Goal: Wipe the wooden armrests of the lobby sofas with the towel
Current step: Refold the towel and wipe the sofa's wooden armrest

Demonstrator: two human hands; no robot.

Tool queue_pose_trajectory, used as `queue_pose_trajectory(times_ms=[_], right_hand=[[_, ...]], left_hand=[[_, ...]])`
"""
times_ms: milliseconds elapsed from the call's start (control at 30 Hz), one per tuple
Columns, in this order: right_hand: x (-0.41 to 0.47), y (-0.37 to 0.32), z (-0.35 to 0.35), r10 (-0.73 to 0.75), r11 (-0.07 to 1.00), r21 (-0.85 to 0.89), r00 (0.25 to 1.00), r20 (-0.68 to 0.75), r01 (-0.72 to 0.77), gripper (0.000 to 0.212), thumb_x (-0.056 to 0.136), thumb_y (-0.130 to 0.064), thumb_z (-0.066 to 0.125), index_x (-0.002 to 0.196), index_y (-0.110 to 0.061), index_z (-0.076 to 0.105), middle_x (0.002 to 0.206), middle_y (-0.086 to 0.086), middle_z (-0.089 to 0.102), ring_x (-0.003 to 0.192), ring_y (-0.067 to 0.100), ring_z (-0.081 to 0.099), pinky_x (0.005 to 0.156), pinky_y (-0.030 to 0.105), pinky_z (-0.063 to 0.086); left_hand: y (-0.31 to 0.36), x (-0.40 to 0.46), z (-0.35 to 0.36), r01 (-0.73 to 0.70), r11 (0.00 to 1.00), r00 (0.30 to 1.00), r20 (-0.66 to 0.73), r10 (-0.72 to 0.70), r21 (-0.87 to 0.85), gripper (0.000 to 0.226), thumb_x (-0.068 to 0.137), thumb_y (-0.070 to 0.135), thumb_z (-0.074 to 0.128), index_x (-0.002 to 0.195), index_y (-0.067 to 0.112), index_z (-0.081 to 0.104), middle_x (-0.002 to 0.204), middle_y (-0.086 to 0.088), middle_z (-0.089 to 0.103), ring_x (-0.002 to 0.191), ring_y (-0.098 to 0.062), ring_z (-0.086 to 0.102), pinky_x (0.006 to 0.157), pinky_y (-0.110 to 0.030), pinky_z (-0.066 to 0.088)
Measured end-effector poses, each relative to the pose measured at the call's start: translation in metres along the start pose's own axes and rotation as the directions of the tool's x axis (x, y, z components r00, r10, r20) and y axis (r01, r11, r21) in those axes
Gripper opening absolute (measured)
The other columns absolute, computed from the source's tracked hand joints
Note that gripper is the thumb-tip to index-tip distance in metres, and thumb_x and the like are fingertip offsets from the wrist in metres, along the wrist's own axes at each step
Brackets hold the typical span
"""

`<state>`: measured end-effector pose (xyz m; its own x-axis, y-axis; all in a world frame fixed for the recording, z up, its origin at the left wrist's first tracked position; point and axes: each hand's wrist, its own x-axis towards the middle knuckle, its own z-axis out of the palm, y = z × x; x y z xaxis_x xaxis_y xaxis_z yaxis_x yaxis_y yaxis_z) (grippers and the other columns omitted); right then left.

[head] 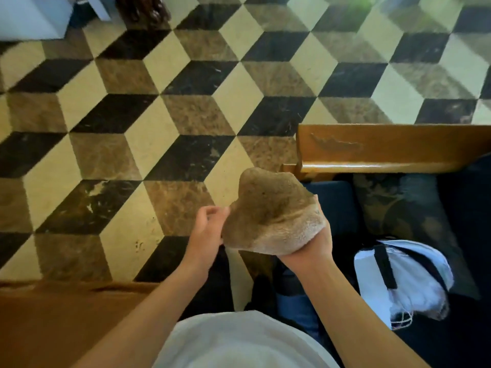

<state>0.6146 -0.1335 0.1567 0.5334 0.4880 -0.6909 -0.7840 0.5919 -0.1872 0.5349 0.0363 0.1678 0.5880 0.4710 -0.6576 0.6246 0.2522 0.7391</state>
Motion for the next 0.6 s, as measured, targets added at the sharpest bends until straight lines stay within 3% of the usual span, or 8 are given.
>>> queue_pose_trajectory(times_ms=[33, 67, 100, 133, 267, 367, 467, 600], right_hand=[[0.003, -0.001, 0.004, 0.011, 1.0, 0.015, 1.0, -0.001, -0.011, 0.062, 0.094, -0.07, 0.049, 0.113, -0.019, 0.079, 0.121, 0.017, 0.074, 0.108, 0.04, 0.071, 0.087, 0.056, 0.058], [0.007, -0.003, 0.008, 0.014, 1.0, 0.023, 1.0, 0.011, -0.014, 0.064, 0.093, -0.07, 0.049, 0.116, -0.018, 0.078, 0.123, 0.018, 0.073, 0.111, 0.041, 0.07, 0.089, 0.056, 0.057], [0.015, -0.009, 0.016, 0.007, 0.999, 0.033, 1.0, 0.016, -0.007, 0.066, 0.092, -0.072, 0.05, 0.12, -0.017, 0.076, 0.126, 0.018, 0.071, 0.114, 0.041, 0.069, 0.092, 0.055, 0.056], [0.019, -0.01, 0.021, 0.017, 0.999, 0.033, 1.0, 0.012, -0.017, 0.069, 0.091, -0.073, 0.05, 0.124, -0.017, 0.073, 0.129, 0.019, 0.07, 0.117, 0.041, 0.067, 0.095, 0.055, 0.055], [0.052, -0.029, 0.055, -0.081, 0.997, -0.01, 0.995, -0.053, 0.08, 0.076, 0.09, -0.075, 0.047, 0.126, -0.014, 0.072, 0.133, 0.021, 0.067, 0.119, 0.042, 0.066, 0.1, 0.055, 0.053], [0.066, -0.038, 0.079, -0.182, 0.982, 0.02, 0.976, -0.119, 0.186, 0.08, 0.087, -0.075, 0.049, 0.129, -0.01, 0.069, 0.134, 0.024, 0.065, 0.12, 0.044, 0.065, 0.106, 0.058, 0.048], [0.076, -0.038, 0.098, -0.319, 0.934, 0.12, 0.937, -0.141, 0.336, 0.089, 0.082, -0.081, 0.052, 0.137, -0.012, 0.063, 0.141, 0.024, 0.06, 0.126, 0.046, 0.06, 0.112, 0.063, 0.04], [0.087, -0.043, 0.118, -0.465, 0.859, 0.201, 0.882, -0.077, 0.471, 0.097, 0.077, -0.084, 0.054, 0.142, -0.012, 0.058, 0.146, 0.023, 0.056, 0.133, 0.046, 0.054, 0.112, 0.064, 0.04]], left_hand=[[0.004, 0.013, -0.002, 0.268, 0.947, 0.956, 0.165, -0.241, -0.175, 0.038, 0.095, 0.053, 0.058, 0.124, 0.029, 0.061, 0.126, -0.002, 0.067, 0.119, -0.028, 0.062, 0.093, -0.045, 0.053], [0.011, 0.026, -0.005, 0.47, 0.839, 0.859, 0.363, -0.362, -0.275, 0.041, 0.092, 0.053, 0.061, 0.125, 0.028, 0.065, 0.128, -0.009, 0.069, 0.12, -0.035, 0.063, 0.098, -0.054, 0.051], [0.022, 0.042, -0.005, 0.579, 0.761, 0.767, 0.511, -0.387, -0.292, 0.041, 0.089, 0.052, 0.065, 0.122, 0.027, 0.069, 0.127, -0.014, 0.071, 0.118, -0.039, 0.066, 0.099, -0.057, 0.05], [0.025, 0.05, -0.007, 0.607, 0.733, 0.73, 0.582, -0.359, -0.308, 0.041, 0.086, 0.048, 0.071, 0.119, 0.025, 0.073, 0.124, -0.016, 0.072, 0.114, -0.04, 0.068, 0.097, -0.057, 0.051], [0.067, 0.101, -0.006, 0.442, 0.867, 0.749, 0.627, -0.214, -0.231, 0.061, 0.079, 0.027, 0.085, 0.135, 0.015, 0.062, 0.132, -0.017, 0.068, 0.119, -0.036, 0.067, 0.092, -0.049, 0.057], [0.11, 0.125, 0.002, 0.334, 0.935, 0.777, 0.595, -0.203, -0.117, 0.07, 0.07, 0.026, 0.089, 0.133, 0.013, 0.06, 0.121, -0.012, 0.074, 0.107, -0.031, 0.073, 0.077, -0.04, 0.062], [0.146, 0.144, 0.014, 0.356, 0.933, 0.749, 0.609, -0.259, -0.041, 0.071, 0.064, 0.023, 0.091, 0.128, 0.016, 0.061, 0.114, -0.012, 0.077, 0.101, -0.032, 0.075, 0.071, -0.039, 0.063], [0.188, 0.164, 0.036, 0.403, 0.913, 0.678, 0.65, -0.342, 0.061, 0.053, 0.076, 0.02, 0.086, 0.124, 0.018, 0.063, 0.104, -0.007, 0.08, 0.092, -0.026, 0.078, 0.066, -0.038, 0.063]])
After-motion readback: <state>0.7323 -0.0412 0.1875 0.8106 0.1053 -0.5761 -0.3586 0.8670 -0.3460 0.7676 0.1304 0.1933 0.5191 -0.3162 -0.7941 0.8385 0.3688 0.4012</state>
